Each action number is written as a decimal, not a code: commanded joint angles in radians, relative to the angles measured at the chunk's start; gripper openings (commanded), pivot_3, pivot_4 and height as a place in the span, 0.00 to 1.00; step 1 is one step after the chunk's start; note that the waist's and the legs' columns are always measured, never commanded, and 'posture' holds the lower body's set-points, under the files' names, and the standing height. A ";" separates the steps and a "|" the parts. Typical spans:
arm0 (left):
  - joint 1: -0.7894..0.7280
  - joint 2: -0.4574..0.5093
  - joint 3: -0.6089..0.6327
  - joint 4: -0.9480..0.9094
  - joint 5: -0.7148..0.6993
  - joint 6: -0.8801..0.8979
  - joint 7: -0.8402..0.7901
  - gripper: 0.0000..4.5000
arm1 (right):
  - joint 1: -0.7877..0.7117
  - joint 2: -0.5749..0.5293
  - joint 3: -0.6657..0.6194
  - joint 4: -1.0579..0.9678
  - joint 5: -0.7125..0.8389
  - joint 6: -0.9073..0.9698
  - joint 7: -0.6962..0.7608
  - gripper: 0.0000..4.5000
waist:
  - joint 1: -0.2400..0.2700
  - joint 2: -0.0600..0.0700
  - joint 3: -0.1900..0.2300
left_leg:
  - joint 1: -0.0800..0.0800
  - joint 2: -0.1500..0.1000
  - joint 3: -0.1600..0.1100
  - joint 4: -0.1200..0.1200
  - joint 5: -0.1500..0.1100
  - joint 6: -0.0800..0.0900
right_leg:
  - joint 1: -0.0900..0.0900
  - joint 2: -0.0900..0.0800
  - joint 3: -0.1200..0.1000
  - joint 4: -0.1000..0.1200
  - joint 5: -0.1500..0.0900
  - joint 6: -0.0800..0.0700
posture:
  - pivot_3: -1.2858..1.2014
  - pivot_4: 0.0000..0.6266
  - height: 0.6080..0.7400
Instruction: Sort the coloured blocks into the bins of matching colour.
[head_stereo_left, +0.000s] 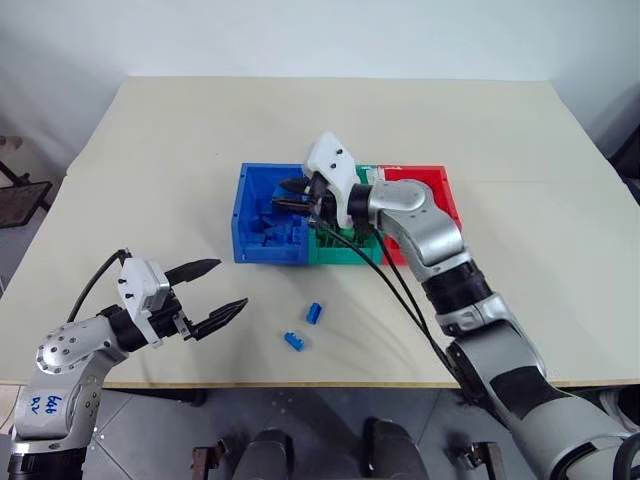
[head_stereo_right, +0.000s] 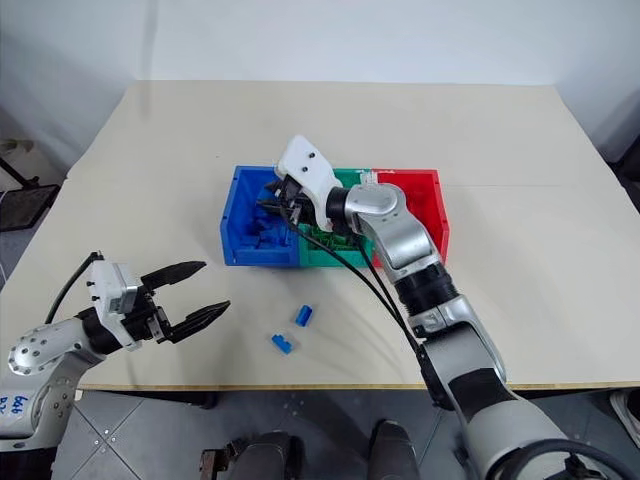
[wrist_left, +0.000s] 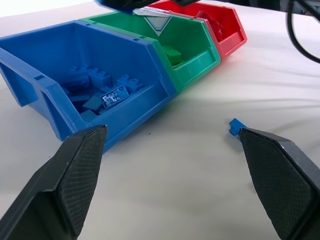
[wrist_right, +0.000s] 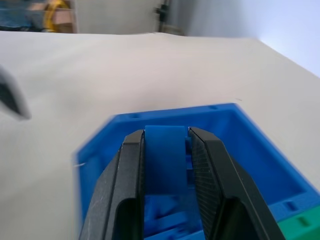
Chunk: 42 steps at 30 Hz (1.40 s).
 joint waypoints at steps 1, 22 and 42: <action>0.000 0.005 0.018 -0.021 -0.028 0.002 -0.004 1.00 | -0.030 0.025 -0.032 0.057 -0.011 -0.063 -0.025 0.43 | -0.003 0.000 0.000 | 0.000 0.000 0.000 0.000 0.000 0.000 | -0.001 0.000 0.000 0.000 0.000 0.000 | 0.52 0.24 1.00; -0.093 0.195 0.041 0.287 0.059 -0.108 -0.208 1.00 | 0.792 -0.566 -0.367 -0.636 0.327 -0.219 0.567 0.99 | 0.028 0.000 0.000 | 0.000 0.004 0.012 -0.001 -0.003 0.002 | -0.006 0.001 -0.001 0.000 0.001 -0.002 | 0.52 0.24 1.00; -0.464 0.106 -0.430 -0.202 -0.029 0.867 0.157 1.00 | 1.005 -0.604 -0.438 -0.756 0.354 -0.263 0.429 0.99 | 0.049 -0.001 0.001 | 0.002 0.007 0.023 0.005 -0.006 0.005 | -0.006 0.001 0.001 0.000 0.003 -0.004 | 0.52 0.24 1.00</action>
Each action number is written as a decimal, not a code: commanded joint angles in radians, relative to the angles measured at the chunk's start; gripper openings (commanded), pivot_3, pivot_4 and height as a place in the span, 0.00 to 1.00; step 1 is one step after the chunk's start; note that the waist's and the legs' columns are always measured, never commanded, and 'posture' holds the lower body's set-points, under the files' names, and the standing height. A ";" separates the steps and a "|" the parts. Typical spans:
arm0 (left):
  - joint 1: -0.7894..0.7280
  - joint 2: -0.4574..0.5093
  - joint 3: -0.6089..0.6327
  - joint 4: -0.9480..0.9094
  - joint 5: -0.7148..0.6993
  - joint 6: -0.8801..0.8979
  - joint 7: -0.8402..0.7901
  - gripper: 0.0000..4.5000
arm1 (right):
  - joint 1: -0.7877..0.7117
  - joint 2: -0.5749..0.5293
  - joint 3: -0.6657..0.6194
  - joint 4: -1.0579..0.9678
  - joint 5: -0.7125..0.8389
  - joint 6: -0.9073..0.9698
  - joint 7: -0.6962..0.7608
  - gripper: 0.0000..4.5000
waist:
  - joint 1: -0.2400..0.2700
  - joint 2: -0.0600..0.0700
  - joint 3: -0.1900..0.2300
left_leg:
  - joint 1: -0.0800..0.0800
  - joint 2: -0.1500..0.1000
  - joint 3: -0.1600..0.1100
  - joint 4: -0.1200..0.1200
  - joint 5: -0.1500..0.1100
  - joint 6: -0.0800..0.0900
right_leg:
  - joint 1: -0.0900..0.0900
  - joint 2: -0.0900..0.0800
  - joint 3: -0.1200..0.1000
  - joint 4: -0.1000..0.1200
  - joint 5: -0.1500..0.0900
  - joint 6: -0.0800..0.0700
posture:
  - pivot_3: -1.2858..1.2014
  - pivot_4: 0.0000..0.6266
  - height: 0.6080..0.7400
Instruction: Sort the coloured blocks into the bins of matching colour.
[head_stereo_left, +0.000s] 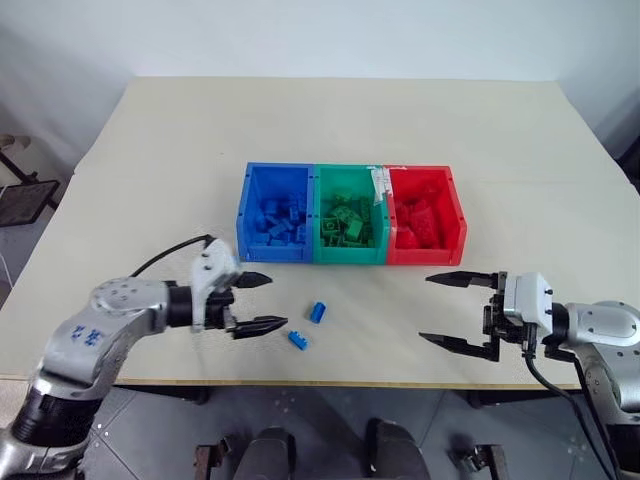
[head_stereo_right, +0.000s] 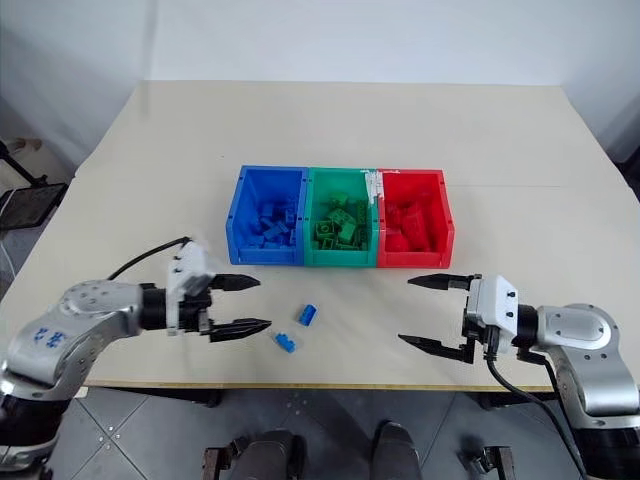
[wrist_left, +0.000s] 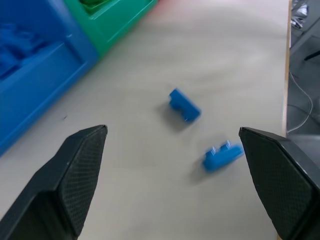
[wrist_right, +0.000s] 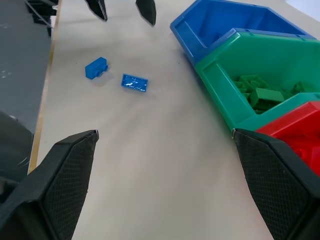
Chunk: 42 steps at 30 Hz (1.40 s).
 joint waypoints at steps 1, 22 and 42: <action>-0.094 -0.021 -0.094 -0.065 0.007 0.225 0.113 1.00 | 0.010 -0.009 -0.023 -0.081 0.037 0.025 -0.032 0.99 | 0.003 0.000 0.000 | 0.000 0.000 0.000 0.000 0.000 0.000 | 0.000 0.000 0.000 0.000 0.000 0.000 | 0.52 0.24 1.00; -0.263 -0.128 -0.347 -0.006 0.101 0.437 0.273 0.40 | 0.055 -0.008 -0.014 -0.173 0.042 0.058 -0.099 1.00 | 0.011 0.000 0.000 | 0.000 -0.001 0.000 0.002 0.000 0.000 | 0.001 0.000 0.001 -0.001 0.000 0.000 | 0.52 0.24 1.00; -0.277 -0.276 0.080 0.247 0.231 -0.226 0.388 0.08 | 0.067 0.112 -0.162 -0.254 0.166 0.213 -0.425 1.00 | 0.013 0.000 0.000 | -0.002 -0.001 0.000 0.004 0.000 0.000 | 0.001 0.000 0.000 -0.001 0.000 0.000 | 0.52 0.24 1.00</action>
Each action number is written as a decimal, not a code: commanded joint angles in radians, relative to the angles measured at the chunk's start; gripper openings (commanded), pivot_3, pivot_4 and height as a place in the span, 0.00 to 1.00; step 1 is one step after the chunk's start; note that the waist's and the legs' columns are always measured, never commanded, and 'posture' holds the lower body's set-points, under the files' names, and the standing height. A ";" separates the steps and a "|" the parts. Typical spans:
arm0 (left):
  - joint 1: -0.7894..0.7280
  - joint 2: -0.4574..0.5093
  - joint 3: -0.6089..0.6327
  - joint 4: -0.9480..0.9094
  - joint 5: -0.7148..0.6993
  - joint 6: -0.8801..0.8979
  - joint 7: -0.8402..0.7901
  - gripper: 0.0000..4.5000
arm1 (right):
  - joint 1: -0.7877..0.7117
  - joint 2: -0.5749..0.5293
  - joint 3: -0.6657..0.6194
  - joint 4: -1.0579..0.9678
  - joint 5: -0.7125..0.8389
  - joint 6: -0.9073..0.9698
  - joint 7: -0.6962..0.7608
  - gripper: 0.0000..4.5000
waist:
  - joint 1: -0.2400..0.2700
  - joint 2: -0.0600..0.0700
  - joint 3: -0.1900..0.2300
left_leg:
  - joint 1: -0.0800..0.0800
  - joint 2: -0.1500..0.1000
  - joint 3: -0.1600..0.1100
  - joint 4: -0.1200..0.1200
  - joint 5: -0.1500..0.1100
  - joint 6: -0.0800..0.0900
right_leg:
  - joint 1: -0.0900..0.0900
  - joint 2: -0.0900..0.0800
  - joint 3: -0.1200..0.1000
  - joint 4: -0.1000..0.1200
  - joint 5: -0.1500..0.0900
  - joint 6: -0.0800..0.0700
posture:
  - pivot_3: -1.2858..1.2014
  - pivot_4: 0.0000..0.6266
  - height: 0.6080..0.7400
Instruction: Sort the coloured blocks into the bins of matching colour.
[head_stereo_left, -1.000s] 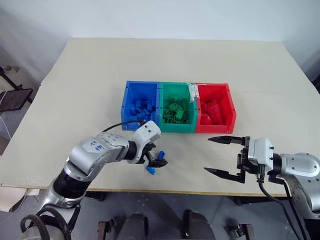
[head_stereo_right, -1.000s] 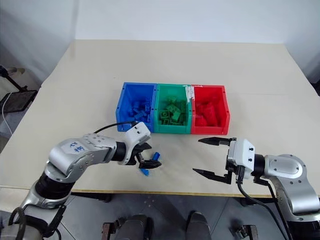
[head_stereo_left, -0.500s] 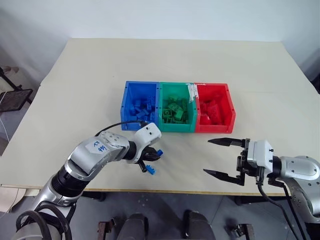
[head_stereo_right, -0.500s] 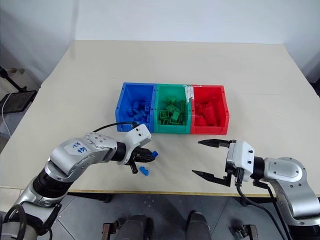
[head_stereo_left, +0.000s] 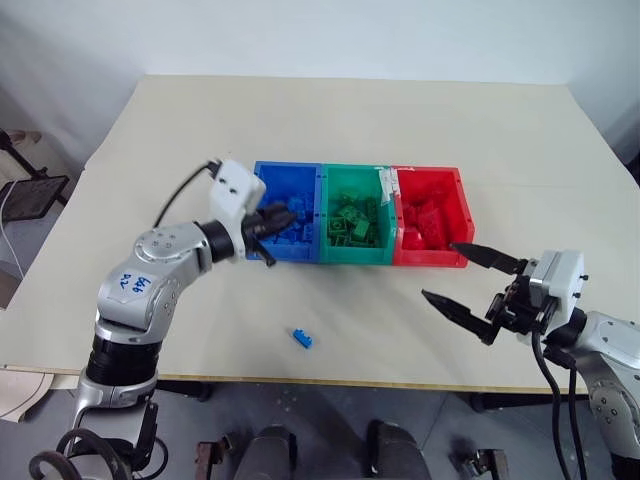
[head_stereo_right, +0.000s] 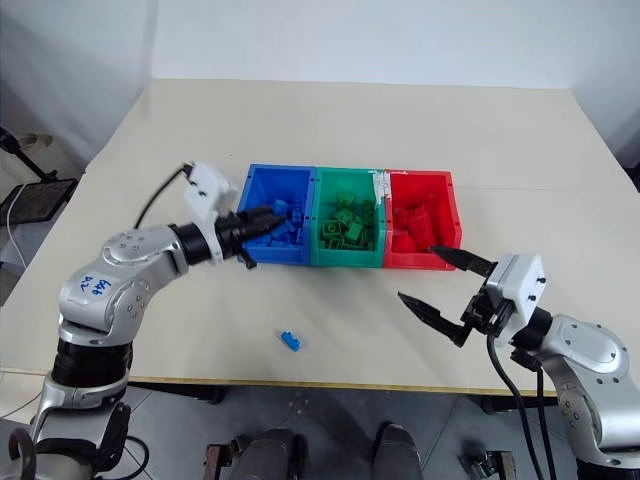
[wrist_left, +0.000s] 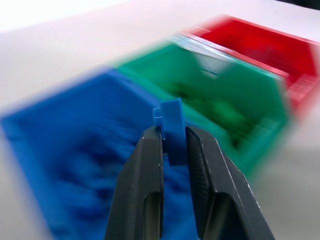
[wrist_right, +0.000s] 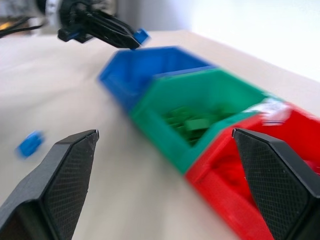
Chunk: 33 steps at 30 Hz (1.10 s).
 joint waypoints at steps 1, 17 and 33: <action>-0.041 -0.038 0.000 0.055 0.039 -0.037 0.045 0.08 | -0.015 0.002 -0.026 -0.029 0.012 -0.004 -0.027 1.00 | -0.001 0.000 0.000 | 0.000 0.000 0.000 0.000 0.000 0.000 | 0.000 0.000 0.000 0.000 0.000 0.000 | 0.52 0.24 1.00; 0.229 0.172 0.138 0.078 -0.024 -0.456 -0.412 0.89 | -0.127 -0.023 0.078 0.042 -0.027 -0.028 0.079 1.00 | -0.026 0.000 0.000 | 0.001 0.001 0.001 -0.003 0.000 0.000 | -0.002 0.001 0.000 0.000 0.000 0.000 | 0.52 0.24 1.00; 0.457 0.366 0.327 0.264 -0.062 -0.646 -0.642 0.99 | -0.249 -0.083 0.253 0.129 -0.089 -0.045 0.295 1.00 | -0.023 0.000 0.000 | 0.001 0.001 0.001 -0.003 0.000 0.001 | -0.001 0.000 -0.001 0.000 0.000 0.000 | 0.52 0.24 1.00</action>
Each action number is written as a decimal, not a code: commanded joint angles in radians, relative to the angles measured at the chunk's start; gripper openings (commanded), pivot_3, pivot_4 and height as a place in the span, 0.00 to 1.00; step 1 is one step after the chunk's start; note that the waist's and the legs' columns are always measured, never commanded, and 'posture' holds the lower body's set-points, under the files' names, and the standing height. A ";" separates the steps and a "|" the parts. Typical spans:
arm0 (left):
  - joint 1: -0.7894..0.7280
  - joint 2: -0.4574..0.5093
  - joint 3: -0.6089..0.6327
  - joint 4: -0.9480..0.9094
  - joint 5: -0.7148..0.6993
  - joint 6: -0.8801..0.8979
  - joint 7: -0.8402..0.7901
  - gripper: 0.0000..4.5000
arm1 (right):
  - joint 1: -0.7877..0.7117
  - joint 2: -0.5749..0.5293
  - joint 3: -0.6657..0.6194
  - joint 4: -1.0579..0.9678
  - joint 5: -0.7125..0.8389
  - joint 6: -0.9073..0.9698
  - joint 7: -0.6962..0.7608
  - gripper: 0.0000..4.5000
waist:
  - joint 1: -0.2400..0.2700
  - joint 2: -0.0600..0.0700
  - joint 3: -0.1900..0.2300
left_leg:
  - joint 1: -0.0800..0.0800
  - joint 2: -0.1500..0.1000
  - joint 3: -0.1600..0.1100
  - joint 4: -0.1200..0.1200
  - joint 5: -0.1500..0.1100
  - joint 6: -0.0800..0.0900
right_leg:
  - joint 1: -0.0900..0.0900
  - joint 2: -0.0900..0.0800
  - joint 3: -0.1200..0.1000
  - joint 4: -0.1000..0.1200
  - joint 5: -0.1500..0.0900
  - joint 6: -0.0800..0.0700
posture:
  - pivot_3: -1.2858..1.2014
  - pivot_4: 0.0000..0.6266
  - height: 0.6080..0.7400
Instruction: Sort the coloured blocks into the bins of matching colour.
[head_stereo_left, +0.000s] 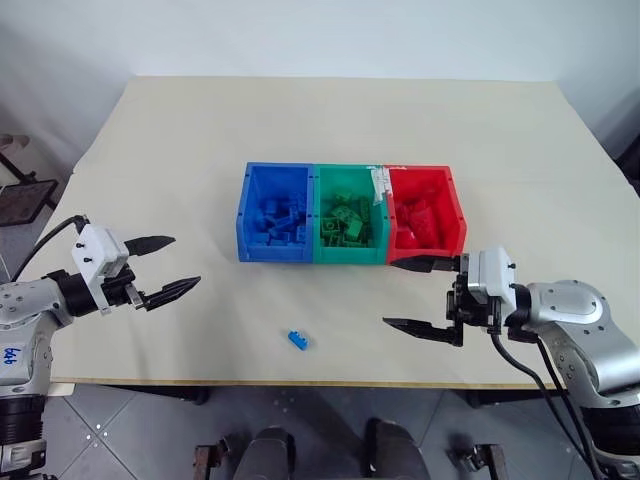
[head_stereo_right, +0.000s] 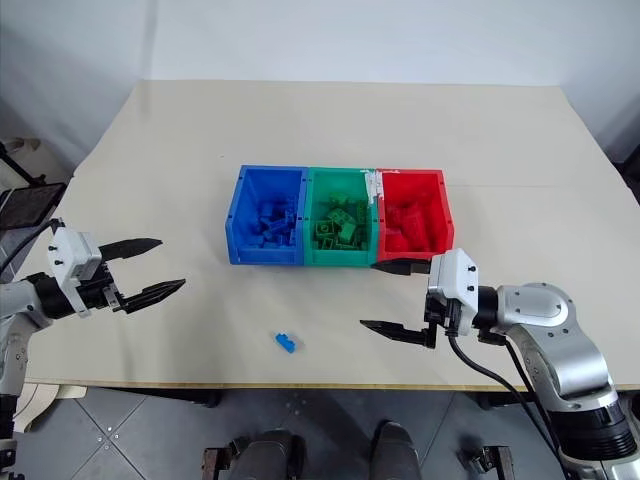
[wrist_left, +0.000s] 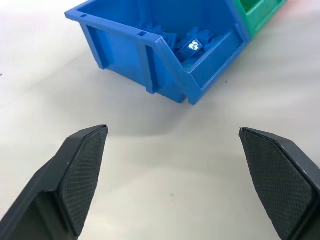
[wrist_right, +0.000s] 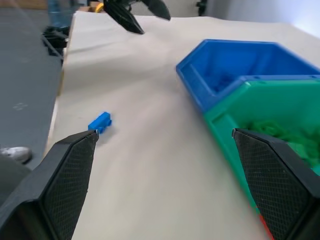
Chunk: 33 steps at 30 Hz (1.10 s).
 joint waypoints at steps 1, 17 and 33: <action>0.019 0.024 -0.011 -0.070 -0.016 -0.006 -0.044 0.99 | 0.005 -0.009 -0.024 0.003 -0.010 -0.030 0.012 1.00 | -0.001 0.000 0.000 | 0.000 0.000 0.000 0.000 0.000 0.000 | 0.000 0.000 0.000 0.000 0.000 0.000 | 0.52 0.24 1.00; -0.207 -0.067 -0.661 -0.256 0.418 -0.084 -0.114 0.99 | 0.279 -0.139 -0.219 -0.066 -0.002 -0.045 0.060 1.00 | 0.016 0.000 0.000 | 0.000 0.000 0.003 0.001 0.000 0.000 | 0.000 0.000 0.001 0.000 0.000 0.000 | 0.52 0.24 1.00; -0.298 -0.079 -0.729 -0.253 0.428 0.129 -0.192 0.24 | 0.322 -0.130 -0.227 -0.130 0.009 -0.012 -0.007 1.00 | 0.021 0.001 -0.001 | 0.000 0.000 0.002 0.006 -0.001 0.002 | 0.002 0.000 0.001 0.000 0.000 0.000 | 0.52 0.24 1.00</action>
